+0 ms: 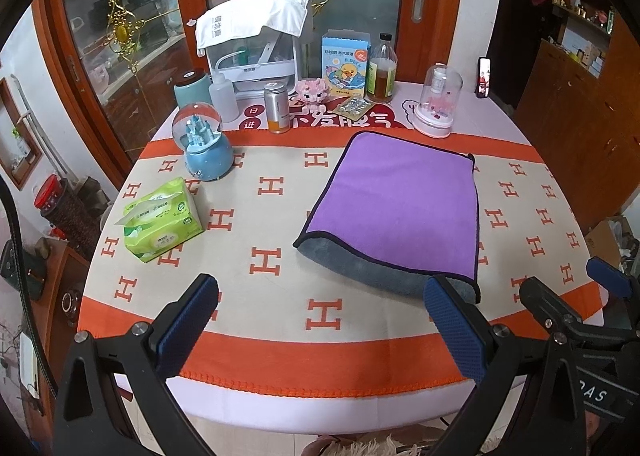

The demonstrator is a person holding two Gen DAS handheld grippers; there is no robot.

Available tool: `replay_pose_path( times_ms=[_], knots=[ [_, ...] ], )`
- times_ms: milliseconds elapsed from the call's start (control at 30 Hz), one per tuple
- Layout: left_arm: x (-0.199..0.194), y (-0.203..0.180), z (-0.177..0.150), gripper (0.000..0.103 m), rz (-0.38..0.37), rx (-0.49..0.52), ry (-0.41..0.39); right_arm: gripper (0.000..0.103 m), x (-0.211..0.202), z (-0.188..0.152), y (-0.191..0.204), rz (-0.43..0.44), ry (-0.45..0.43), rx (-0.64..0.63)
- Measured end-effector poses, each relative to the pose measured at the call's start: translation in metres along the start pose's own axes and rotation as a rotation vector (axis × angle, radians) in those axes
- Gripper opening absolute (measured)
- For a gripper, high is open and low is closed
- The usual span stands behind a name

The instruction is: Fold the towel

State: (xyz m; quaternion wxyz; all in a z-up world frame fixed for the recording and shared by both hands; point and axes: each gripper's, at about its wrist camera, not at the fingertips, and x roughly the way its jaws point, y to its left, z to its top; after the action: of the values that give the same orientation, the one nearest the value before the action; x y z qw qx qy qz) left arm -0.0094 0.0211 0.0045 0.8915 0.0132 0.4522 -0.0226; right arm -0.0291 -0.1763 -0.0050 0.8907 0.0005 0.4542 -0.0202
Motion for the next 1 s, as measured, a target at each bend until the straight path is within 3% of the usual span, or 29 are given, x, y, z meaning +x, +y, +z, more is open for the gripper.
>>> replay_pose_path(
  times_ms=[567, 1000],
  knots=[
    [-0.005, 0.012, -0.007, 0.102, -0.043, 0.035, -0.007, 0.102, -0.017, -0.007, 0.012, -0.049, -0.014, 0.029],
    [-0.008, 0.014, 0.0, 0.102, -0.1, 0.1, -0.062, 0.102, -0.026, -0.014, 0.021, -0.091, -0.028, 0.037]
  ],
)
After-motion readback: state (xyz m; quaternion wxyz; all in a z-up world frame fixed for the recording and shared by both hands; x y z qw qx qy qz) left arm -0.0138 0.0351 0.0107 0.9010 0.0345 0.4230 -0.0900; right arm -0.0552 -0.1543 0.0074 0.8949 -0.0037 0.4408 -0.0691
